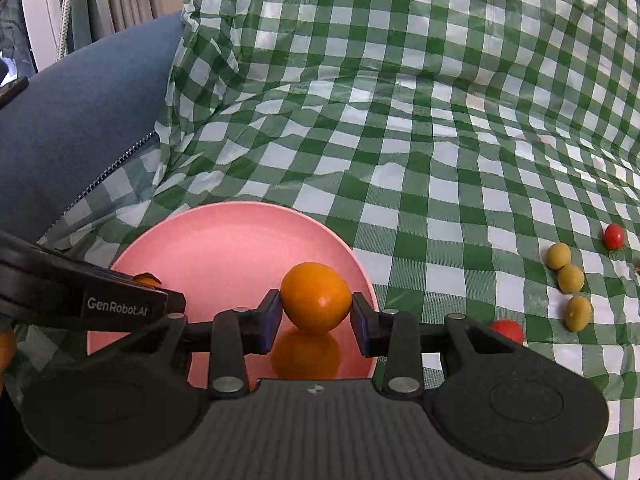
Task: Organize fruits
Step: 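Open the right tool to drop the orange while the left tool releases the mandarin, then lift both tools up and away from the pink plate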
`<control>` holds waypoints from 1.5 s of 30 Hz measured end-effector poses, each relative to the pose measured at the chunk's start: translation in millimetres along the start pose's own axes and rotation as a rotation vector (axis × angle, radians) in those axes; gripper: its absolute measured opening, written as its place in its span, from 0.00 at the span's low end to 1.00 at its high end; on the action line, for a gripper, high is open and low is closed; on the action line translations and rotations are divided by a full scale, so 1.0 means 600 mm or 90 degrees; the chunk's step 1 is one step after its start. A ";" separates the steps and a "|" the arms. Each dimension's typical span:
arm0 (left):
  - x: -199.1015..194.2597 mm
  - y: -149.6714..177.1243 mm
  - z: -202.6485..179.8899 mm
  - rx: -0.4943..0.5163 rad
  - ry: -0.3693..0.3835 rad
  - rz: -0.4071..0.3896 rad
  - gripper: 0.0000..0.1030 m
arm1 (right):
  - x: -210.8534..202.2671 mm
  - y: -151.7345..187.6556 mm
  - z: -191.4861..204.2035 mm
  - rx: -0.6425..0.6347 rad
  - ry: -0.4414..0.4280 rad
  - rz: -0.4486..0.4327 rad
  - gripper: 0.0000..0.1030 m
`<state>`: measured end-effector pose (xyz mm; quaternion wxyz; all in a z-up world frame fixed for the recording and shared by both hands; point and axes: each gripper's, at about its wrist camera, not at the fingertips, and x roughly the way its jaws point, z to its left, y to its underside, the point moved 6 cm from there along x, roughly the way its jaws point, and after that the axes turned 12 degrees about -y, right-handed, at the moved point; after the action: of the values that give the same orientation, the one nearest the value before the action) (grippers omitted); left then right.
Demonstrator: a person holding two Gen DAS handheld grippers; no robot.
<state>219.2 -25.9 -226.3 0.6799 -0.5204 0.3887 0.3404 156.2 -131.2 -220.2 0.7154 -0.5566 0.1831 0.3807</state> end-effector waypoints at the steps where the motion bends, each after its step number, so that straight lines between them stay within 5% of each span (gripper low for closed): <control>1: 0.000 0.000 -0.001 0.000 0.003 0.000 0.40 | 0.002 0.001 0.000 0.002 0.000 0.001 0.38; 4: -0.013 -0.003 0.000 0.002 0.011 -0.014 0.47 | 0.000 -0.001 -0.001 0.009 -0.010 0.001 0.38; 5: -0.020 -0.004 0.003 0.001 0.008 -0.019 0.63 | -0.005 -0.005 -0.001 0.012 -0.009 -0.004 0.45; 10: -0.074 -0.009 0.037 0.021 -0.048 -0.083 0.99 | -0.050 -0.014 -0.011 0.053 -0.003 -0.015 0.75; 16: -0.134 0.039 0.057 0.012 -0.027 -0.083 1.00 | -0.125 0.032 0.020 0.068 -0.011 0.012 0.93; 22: -0.197 0.107 0.049 -0.001 -0.025 -0.078 1.00 | -0.192 0.070 0.082 0.025 -0.006 0.027 0.97; 29: -0.291 0.145 0.081 -0.044 -0.033 -0.122 1.00 | -0.290 0.060 0.144 -0.072 0.014 -0.043 0.99; 35: -0.369 0.175 0.107 -0.068 -0.047 -0.170 1.00 | -0.369 0.059 0.168 -0.080 0.058 -0.126 0.99; 45: -0.467 0.226 0.116 -0.078 -0.071 -0.236 1.00 | -0.457 0.091 0.195 -0.076 0.071 -0.183 0.99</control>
<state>-17.0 55.9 -28.0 0.7184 -0.6039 0.2265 0.2605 -79.8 -110.2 -31.2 0.7169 -0.6389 0.1180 0.2529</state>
